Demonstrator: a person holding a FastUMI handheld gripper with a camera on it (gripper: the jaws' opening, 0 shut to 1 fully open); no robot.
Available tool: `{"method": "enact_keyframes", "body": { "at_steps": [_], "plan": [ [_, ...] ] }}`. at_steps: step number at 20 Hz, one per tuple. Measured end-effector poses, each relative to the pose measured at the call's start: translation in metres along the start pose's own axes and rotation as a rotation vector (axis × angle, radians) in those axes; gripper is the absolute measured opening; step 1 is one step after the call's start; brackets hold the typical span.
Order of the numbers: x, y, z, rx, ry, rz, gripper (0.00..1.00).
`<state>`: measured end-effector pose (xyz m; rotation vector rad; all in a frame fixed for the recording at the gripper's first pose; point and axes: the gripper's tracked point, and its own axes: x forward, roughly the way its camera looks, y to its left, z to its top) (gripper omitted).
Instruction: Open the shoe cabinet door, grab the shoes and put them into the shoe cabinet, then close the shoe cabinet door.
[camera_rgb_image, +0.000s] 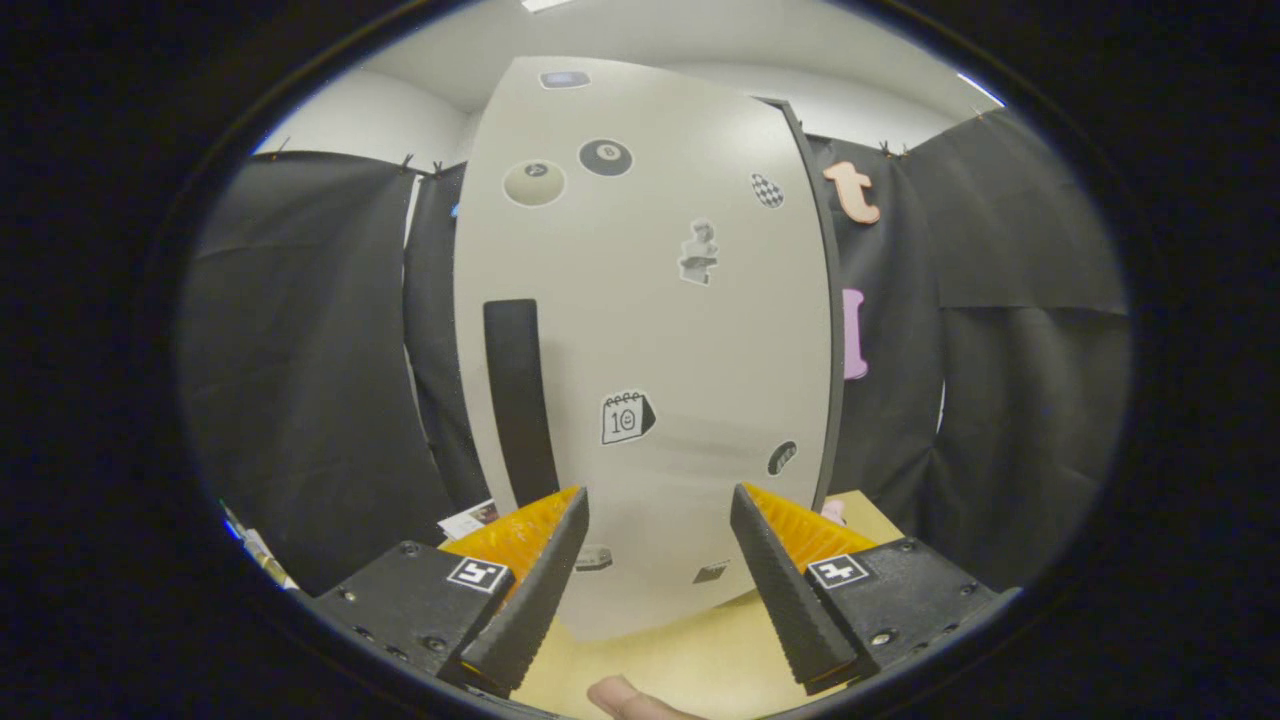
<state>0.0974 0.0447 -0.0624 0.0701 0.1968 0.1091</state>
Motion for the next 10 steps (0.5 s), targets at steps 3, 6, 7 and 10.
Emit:
{"method": "enact_keyframes", "body": {
  "at_steps": [3,6,7,10],
  "plan": [
    [-0.026,0.0,-0.002,-0.018,-0.04,-0.019,0.95],
    [-0.055,-0.001,-0.01,-0.029,-0.091,-0.034,0.97],
    [-0.064,-0.003,-0.014,-0.027,-0.096,-0.041,0.97],
    [-0.089,-0.003,-0.036,0.015,-0.067,-0.018,0.97]
  ]
}}
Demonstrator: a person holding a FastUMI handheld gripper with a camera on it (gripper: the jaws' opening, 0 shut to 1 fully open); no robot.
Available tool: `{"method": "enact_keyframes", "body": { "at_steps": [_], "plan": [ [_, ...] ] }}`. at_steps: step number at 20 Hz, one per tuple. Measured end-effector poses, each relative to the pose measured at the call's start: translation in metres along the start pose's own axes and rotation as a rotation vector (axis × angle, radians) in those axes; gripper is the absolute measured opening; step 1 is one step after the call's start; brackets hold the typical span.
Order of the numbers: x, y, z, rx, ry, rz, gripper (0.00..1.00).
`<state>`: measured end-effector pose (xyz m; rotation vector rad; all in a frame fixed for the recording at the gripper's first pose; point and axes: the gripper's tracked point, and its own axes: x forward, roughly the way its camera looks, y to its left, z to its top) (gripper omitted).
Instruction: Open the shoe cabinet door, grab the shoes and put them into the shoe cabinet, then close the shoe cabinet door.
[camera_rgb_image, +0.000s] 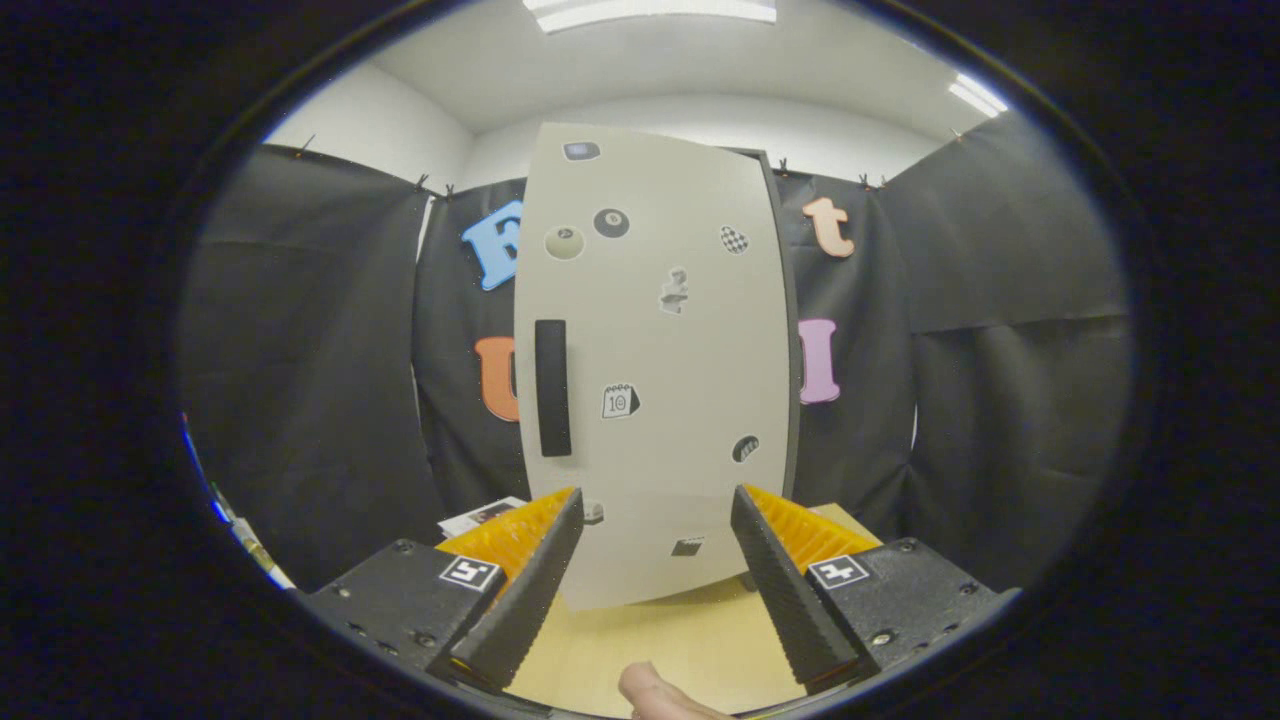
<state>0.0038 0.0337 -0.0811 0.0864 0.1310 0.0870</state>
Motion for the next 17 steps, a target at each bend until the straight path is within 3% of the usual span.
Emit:
{"method": "enact_keyframes", "body": {
  "at_steps": [4,9,17],
  "plan": [
    [-0.041,-0.006,-0.009,0.022,-0.014,0.043,0.97],
    [-0.09,-0.036,-0.013,0.005,-0.072,-0.007,0.97],
    [-0.134,-0.049,-0.009,-0.008,-0.162,-0.006,0.97]
  ]
}}
